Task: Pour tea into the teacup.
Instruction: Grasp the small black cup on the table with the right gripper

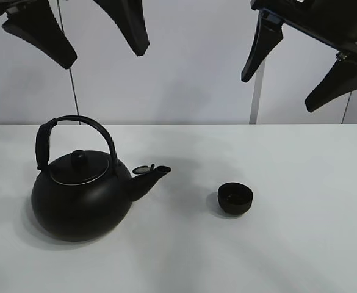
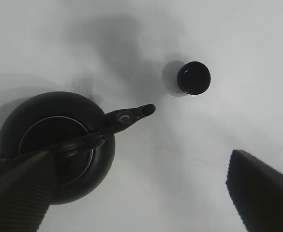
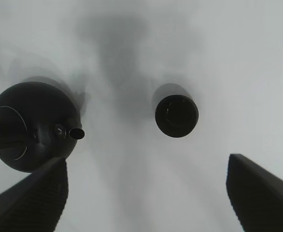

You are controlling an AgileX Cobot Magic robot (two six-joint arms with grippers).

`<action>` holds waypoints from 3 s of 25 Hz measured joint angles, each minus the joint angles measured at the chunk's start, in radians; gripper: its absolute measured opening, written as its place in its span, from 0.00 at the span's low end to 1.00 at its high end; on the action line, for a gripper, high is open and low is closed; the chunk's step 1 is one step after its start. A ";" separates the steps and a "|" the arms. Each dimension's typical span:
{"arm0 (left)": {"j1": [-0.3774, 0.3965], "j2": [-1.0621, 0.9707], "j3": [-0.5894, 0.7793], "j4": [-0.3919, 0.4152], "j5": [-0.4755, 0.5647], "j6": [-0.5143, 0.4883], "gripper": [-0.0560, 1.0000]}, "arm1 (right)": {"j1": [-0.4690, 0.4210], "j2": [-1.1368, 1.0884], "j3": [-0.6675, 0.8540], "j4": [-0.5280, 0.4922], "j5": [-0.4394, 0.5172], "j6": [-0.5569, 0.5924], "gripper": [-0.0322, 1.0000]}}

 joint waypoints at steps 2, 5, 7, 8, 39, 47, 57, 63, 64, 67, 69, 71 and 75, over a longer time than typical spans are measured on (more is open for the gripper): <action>0.000 0.000 0.000 0.000 0.000 0.000 0.71 | 0.000 0.000 0.000 0.000 0.000 0.000 0.63; 0.000 0.000 0.000 0.000 0.000 0.000 0.71 | 0.000 0.000 0.000 0.000 0.000 0.001 0.63; 0.000 0.000 0.000 0.000 0.000 0.000 0.71 | 0.000 0.000 0.000 -0.001 -0.007 -0.003 0.63; 0.000 0.000 0.000 0.000 0.000 0.000 0.71 | 0.000 0.000 0.000 -0.006 -0.012 -0.014 0.63; 0.000 0.000 0.000 0.000 -0.001 0.000 0.71 | 0.190 0.383 0.093 -0.332 -0.346 -0.156 0.62; 0.000 0.000 0.000 0.000 -0.003 0.000 0.71 | 0.191 0.404 0.093 -0.262 -0.369 -0.207 0.62; 0.000 0.000 0.000 0.000 -0.003 0.000 0.71 | 0.191 0.404 0.093 -0.253 -0.392 -0.214 0.55; 0.000 0.000 0.000 0.000 -0.003 0.000 0.71 | 0.191 0.404 0.093 -0.253 -0.393 -0.207 0.43; 0.000 0.000 0.000 0.000 -0.003 0.000 0.71 | 0.191 0.404 0.093 -0.253 -0.393 -0.206 0.43; 0.000 0.000 0.000 0.000 -0.003 0.000 0.71 | 0.191 0.404 0.093 -0.254 -0.393 -0.202 0.42; 0.000 0.000 0.000 0.000 -0.003 0.000 0.71 | 0.191 0.404 0.093 -0.254 -0.391 -0.202 0.42; 0.000 0.000 0.000 0.000 -0.003 0.000 0.71 | 0.191 0.404 0.093 -0.254 -0.391 -0.202 0.42; 0.000 0.000 0.000 0.000 -0.003 0.000 0.71 | 0.192 0.402 0.093 -0.250 -0.385 -0.219 0.42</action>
